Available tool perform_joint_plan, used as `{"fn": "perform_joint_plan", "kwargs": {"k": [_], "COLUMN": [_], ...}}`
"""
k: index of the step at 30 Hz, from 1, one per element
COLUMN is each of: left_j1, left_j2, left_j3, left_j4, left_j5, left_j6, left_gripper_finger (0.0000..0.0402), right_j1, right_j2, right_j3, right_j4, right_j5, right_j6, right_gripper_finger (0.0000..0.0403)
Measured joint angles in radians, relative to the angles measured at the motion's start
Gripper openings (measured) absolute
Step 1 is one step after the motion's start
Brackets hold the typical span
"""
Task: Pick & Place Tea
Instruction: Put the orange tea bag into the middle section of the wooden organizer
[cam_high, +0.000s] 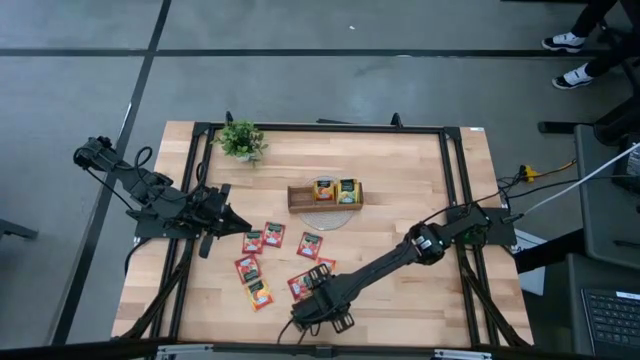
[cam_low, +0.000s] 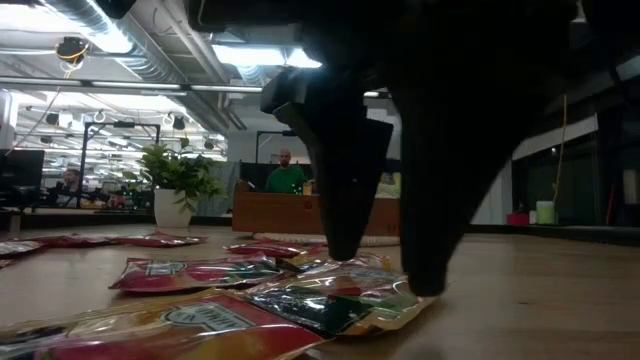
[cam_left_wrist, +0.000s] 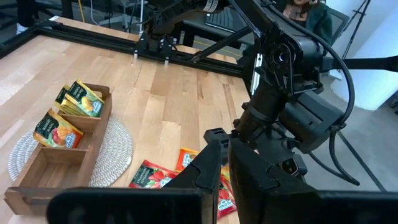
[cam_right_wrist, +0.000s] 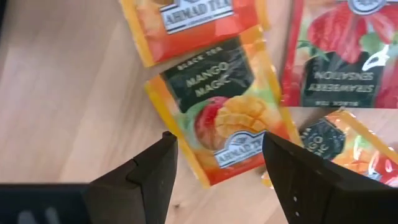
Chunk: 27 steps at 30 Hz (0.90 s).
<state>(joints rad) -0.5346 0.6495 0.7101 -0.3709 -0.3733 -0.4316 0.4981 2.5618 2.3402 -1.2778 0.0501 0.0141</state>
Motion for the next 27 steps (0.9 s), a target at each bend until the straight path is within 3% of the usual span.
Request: {"fn": "perform_joint_plan", "kwargs": {"k": [9,19,23,27], "left_j1": [0.000,0.000,0.000,0.000], "left_j2": [0.000,0.000,0.000,0.000], "left_j3": [0.000,0.000,0.000,0.000], "left_j4": [0.000,0.000,0.000,0.000], "left_j5": [0.000,-0.001,-0.003,-0.003], "left_j6": [-0.001,0.000,0.000,0.000], "left_gripper_finger": [0.0029,0.0029,0.0029,0.0029], "right_j1": [-0.030,-0.036,-0.037,-0.039], "right_j2": [-0.003,-0.017,-0.015,-0.013], "right_j3": [-0.011,-0.138,-0.146,-0.148], "right_j4": [0.106,0.154,0.155,0.182], "right_j5": [-0.083,-0.103,-0.096,-0.093], "right_j6": [-0.074,-0.075,-0.076,-0.089], "right_gripper_finger": [0.0236,0.0231,0.0167,0.0038]}}
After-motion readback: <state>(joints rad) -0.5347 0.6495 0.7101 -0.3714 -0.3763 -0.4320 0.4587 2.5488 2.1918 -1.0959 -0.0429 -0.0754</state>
